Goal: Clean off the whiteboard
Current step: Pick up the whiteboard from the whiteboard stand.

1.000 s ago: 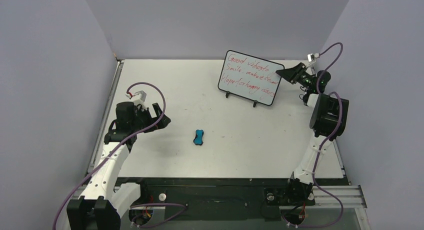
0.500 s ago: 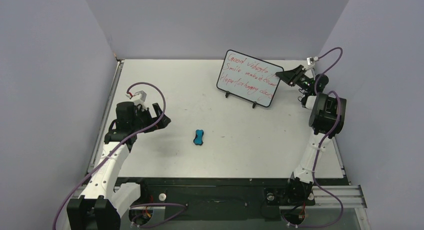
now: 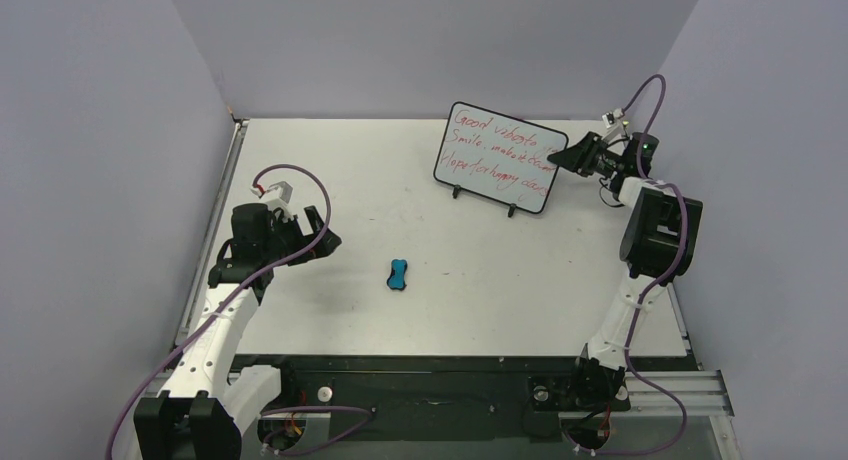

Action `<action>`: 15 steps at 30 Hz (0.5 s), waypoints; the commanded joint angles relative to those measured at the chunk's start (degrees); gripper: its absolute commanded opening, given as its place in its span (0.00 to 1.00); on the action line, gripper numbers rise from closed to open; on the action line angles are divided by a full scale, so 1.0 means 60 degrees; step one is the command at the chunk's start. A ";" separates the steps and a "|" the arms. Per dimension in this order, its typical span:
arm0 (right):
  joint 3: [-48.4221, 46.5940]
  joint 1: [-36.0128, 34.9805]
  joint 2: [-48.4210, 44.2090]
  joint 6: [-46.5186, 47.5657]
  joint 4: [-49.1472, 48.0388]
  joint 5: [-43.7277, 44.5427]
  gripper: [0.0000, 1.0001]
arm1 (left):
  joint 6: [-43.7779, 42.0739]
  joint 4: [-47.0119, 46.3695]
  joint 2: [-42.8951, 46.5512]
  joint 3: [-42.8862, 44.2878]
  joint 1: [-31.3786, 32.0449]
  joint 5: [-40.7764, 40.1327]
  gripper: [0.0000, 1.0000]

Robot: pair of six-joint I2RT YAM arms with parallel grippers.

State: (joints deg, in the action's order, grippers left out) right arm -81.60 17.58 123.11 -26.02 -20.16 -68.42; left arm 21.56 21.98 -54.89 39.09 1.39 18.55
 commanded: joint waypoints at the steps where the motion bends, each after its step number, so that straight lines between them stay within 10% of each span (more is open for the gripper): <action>1: 0.0110 -0.0016 -0.0241 0.0647 0.0373 -0.0296 0.39 | -0.0207 -0.0431 -0.0002 0.0205 -0.0052 0.0184 0.93; 15: -0.1040 -0.0175 0.0000 0.3353 0.4464 -0.0504 0.44 | -0.0196 -0.0419 0.0017 0.0207 -0.0056 0.0207 0.93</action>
State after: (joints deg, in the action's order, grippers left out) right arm -84.64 17.45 123.13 -11.55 1.32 -69.54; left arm 21.54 21.98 -54.89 39.09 1.39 18.70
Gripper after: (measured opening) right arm 0.441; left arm 0.930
